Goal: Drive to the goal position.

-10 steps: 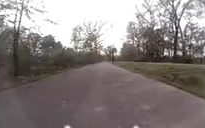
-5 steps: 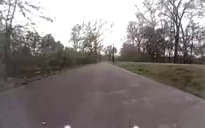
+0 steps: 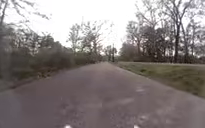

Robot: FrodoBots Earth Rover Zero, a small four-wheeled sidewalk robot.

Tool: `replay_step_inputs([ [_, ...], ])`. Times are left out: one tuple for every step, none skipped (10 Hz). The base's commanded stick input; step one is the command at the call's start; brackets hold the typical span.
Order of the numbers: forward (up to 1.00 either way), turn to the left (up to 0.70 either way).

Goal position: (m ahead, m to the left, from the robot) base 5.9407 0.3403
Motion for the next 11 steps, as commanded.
replay_step_inputs([
  [1.00, 0.00],
  [1.00, 0.00],
  [1.00, 0.00],
  [1.00, 0.00],
  [1.00, 0.00],
  [1.00, 0.00],
  [1.00, 0.00],
  [1.00, 0.00],
  [1.00, 0.00],
  [1.00, 0.00],
  [1.00, 0.00],
])
